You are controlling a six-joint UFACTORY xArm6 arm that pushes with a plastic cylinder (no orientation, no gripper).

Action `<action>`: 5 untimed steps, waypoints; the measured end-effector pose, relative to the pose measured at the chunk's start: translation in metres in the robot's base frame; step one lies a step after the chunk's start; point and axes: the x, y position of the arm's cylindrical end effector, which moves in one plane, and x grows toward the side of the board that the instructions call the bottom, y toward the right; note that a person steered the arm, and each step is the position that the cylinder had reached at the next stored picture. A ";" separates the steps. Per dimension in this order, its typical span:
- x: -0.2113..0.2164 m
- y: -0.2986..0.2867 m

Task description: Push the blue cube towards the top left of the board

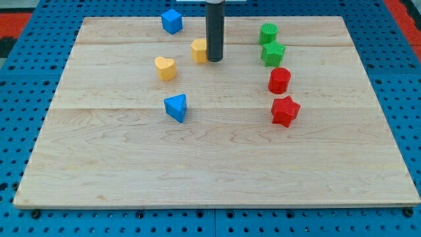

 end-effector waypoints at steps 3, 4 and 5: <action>-0.064 0.002; -0.121 0.003; -0.122 -0.041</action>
